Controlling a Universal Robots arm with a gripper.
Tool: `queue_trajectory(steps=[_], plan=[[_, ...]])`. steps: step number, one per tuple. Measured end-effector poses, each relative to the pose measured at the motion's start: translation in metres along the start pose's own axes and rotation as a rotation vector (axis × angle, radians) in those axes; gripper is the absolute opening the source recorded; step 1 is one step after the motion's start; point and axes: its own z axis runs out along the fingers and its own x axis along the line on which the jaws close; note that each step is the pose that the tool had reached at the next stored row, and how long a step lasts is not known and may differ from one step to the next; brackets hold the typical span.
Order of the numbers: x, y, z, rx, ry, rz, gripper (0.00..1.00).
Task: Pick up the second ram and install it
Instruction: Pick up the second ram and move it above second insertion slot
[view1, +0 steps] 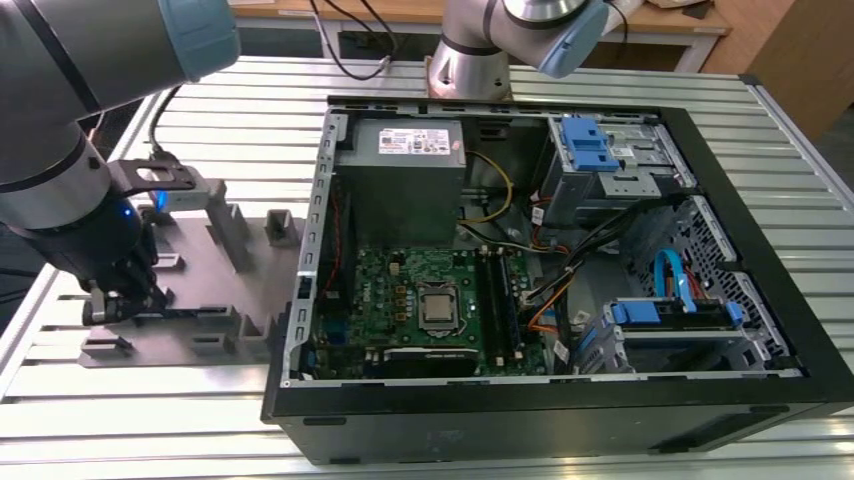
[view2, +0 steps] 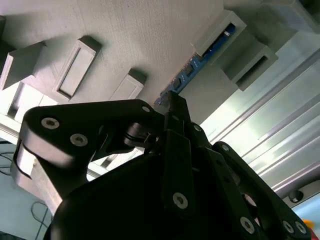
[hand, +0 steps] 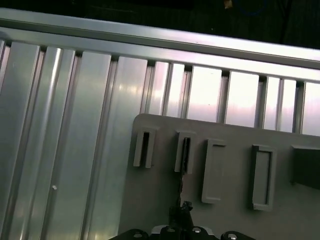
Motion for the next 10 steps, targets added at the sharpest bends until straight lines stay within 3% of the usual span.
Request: queue_trajectory(steps=[10], plan=[[0.0, 0.0, 0.0001, -0.0023, 0.0037, -0.092, 0.07]])
